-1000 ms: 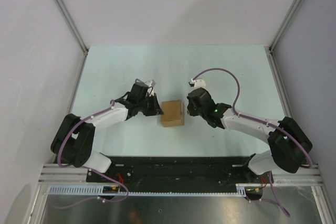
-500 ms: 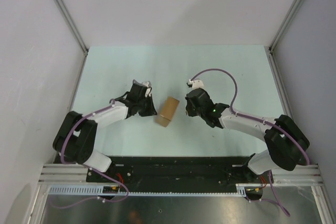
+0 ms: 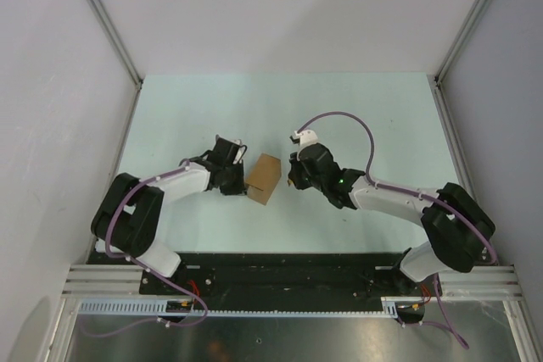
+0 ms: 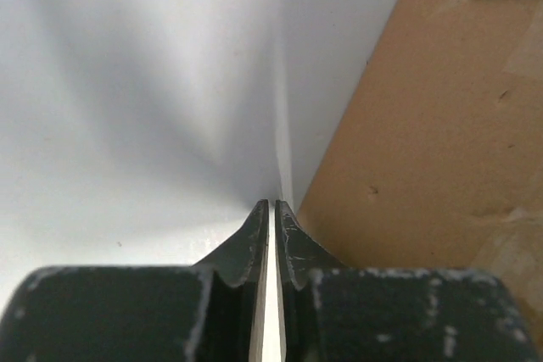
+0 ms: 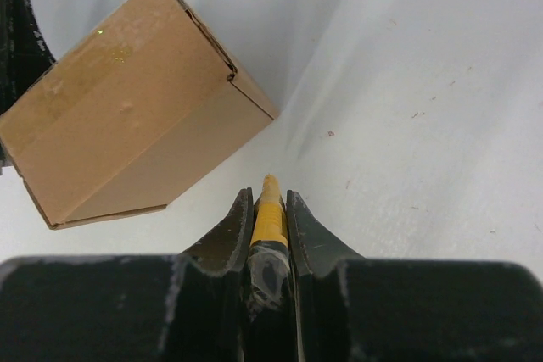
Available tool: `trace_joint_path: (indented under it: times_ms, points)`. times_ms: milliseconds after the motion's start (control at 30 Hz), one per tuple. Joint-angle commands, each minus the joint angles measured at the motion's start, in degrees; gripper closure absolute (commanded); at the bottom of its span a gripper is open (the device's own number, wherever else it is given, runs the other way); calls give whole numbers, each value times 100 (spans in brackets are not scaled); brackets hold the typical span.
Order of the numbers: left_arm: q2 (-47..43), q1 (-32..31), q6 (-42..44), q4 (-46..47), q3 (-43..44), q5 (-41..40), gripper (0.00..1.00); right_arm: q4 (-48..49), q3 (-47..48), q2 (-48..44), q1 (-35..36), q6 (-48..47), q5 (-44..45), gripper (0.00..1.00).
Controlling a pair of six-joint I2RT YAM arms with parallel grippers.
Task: Unpack the express box
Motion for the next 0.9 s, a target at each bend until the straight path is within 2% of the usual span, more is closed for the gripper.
trace_joint_path:
  times_ms: [0,100,133,233,267,367,433,633,867]
  points:
    - [-327,75,183,-383,201,-297,89,239,280,99,11,-148,22,100]
    - [-669,136,175,-454,218,-280,84,204,297,82,11,-148,40,100]
    - [-870,145,175,-463,218,-262,74,195,298,82,2,-148,49,100]
    - [-1065,154,87,-445,201,-236,53,134,298,90,11,-139,66,100]
    - [-1083,145,52,-454,192,-253,50,108,298,73,11,-148,66,100]
    - [-839,180,-150,-445,218,-253,48,63,298,11,29,-139,101,100]
    - [-645,233,-386,-436,253,-131,50,37,298,-59,20,-139,119,100]
    - [-319,268,-739,-217,245,817,56,-68,297,-173,29,-95,172,100]
    - [-55,277,-432,161,-36,1932,58,98,298,-200,29,-121,181,100]
